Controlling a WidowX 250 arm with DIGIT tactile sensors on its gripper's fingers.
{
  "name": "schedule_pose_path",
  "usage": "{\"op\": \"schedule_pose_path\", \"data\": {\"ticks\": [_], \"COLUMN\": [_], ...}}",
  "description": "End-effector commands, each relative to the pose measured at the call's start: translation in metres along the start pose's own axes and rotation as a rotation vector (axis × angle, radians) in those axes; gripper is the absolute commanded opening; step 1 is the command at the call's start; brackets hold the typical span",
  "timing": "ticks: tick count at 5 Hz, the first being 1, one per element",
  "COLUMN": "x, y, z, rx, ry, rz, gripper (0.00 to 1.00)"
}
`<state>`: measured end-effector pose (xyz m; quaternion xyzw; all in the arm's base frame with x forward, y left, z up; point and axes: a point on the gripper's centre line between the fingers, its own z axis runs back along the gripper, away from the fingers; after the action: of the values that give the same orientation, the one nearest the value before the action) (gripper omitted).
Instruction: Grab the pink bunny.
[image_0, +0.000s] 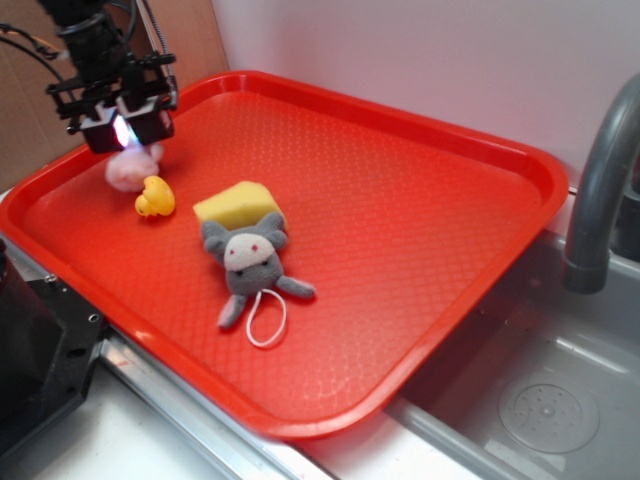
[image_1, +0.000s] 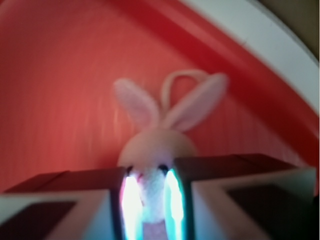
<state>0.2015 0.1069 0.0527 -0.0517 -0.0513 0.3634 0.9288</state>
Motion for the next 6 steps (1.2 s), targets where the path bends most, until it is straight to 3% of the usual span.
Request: {"op": "schedule_pose_path", "data": {"ticks": [1,3,4,6], "x": [-0.017,-0.029,-0.023,-0.005], "y": [0.009,-0.011,-0.029,-0.064], "z": [0.014,0.006,0.054,0.149], "rx": [0.000,0.035,0.018,0.048], "ry": [-0.094,-0.028,-0.110,-0.075], "rz": [-0.110,-0.362,-0.392,-0.485], "gripper": [0.00,0.00,0.00,0.00]}}
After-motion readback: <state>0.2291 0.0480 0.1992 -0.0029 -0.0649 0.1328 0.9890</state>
